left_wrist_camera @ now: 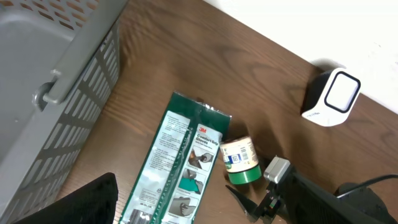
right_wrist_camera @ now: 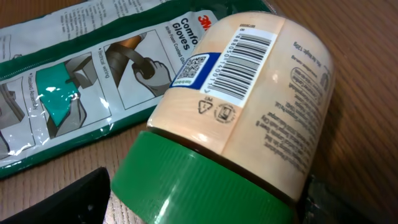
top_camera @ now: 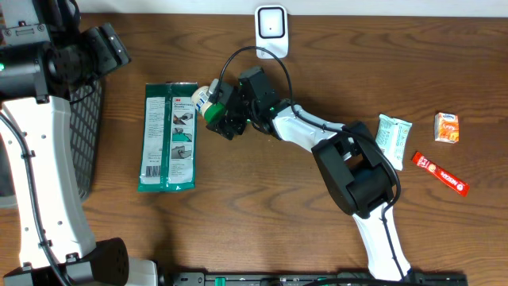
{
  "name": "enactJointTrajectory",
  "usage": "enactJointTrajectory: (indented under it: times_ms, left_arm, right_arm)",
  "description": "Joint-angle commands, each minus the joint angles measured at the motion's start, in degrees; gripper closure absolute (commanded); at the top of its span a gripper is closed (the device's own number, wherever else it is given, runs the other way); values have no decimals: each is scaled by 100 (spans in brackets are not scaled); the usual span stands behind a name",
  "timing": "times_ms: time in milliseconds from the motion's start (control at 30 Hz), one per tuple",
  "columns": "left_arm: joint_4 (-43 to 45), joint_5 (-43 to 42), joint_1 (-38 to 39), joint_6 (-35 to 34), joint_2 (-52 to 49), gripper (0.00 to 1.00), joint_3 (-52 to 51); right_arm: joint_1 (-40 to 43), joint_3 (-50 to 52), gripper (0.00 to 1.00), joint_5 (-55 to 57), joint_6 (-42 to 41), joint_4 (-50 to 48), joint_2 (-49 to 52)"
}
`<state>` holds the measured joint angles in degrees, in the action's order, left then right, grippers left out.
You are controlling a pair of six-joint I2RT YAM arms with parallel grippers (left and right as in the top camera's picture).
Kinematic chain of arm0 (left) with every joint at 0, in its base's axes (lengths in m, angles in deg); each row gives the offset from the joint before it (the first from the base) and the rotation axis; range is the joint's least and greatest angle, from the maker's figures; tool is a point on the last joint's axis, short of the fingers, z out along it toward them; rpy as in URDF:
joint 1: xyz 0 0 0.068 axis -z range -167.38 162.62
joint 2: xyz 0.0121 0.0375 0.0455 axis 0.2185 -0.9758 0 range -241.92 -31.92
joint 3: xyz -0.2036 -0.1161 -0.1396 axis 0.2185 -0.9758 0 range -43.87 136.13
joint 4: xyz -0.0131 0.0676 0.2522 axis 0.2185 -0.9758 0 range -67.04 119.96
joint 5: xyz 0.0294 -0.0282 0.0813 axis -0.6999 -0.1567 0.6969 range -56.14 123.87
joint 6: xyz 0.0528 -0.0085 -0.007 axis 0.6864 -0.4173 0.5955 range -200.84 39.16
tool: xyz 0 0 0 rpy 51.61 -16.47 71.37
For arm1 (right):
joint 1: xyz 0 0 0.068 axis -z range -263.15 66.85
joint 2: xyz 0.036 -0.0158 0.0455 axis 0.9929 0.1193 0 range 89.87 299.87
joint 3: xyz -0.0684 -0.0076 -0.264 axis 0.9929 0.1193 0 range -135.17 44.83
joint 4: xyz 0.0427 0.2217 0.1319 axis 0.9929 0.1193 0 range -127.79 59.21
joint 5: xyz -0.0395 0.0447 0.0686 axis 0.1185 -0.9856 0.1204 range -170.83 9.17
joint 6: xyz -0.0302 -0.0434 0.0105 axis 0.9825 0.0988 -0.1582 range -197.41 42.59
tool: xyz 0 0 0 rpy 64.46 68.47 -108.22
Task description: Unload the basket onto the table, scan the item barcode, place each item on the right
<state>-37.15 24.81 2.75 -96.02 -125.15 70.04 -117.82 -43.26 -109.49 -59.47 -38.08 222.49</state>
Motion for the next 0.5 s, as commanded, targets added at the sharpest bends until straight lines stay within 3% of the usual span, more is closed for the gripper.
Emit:
enactJointTrajectory:
  times_ms: [0,467]
  left_arm:
    - [-15,-35,-20,50,-15,15,31]
    - [-15,-35,-20,50,-15,15,31]
  right_arm:
    - [-48,-13,10,144,-221,-13,4]
    - [-61,-13,9,509,-1368,-407,4]
